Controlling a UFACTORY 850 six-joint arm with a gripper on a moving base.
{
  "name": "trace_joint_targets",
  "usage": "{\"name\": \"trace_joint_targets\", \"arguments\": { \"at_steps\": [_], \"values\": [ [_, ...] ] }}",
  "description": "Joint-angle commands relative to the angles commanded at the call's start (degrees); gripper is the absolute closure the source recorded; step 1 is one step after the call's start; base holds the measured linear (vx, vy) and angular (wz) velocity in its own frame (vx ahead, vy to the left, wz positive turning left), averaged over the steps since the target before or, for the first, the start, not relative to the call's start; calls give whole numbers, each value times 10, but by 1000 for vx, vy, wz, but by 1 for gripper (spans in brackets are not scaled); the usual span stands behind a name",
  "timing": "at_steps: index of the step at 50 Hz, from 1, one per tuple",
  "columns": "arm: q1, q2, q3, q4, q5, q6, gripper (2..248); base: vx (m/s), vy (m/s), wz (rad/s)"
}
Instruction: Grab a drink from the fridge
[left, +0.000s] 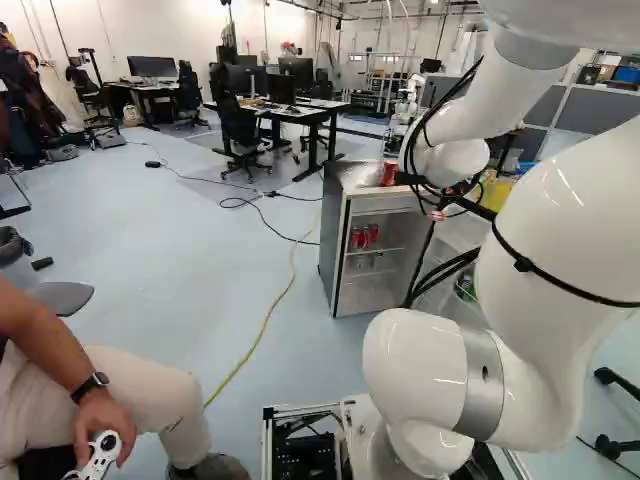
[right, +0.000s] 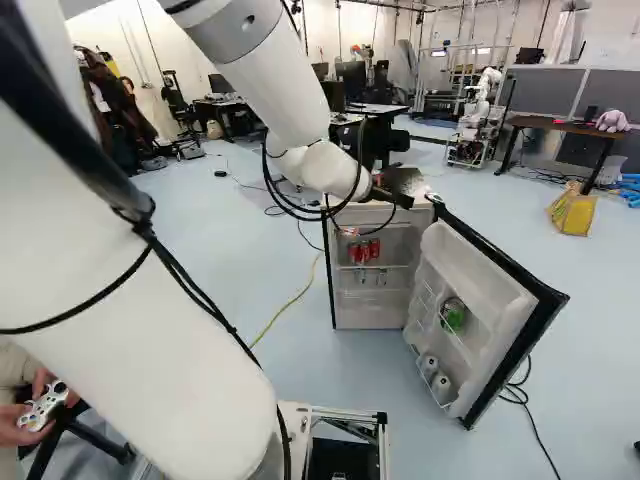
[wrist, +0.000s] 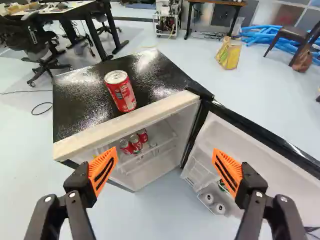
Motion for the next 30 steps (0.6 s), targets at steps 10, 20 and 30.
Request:
{"name": "trace_joint_targets", "arguments": {
  "at_steps": [10, 20, 30],
  "values": [
    [-13, 2, -12, 11, -33, 0, 3, 0, 0, 0],
    [-27, 2, -26, 19, -66, 0, 3, 0, 0, 0],
    [-43, 2, -40, 23, -99, 0, 3, 0, 0, 0]
  ]
}}
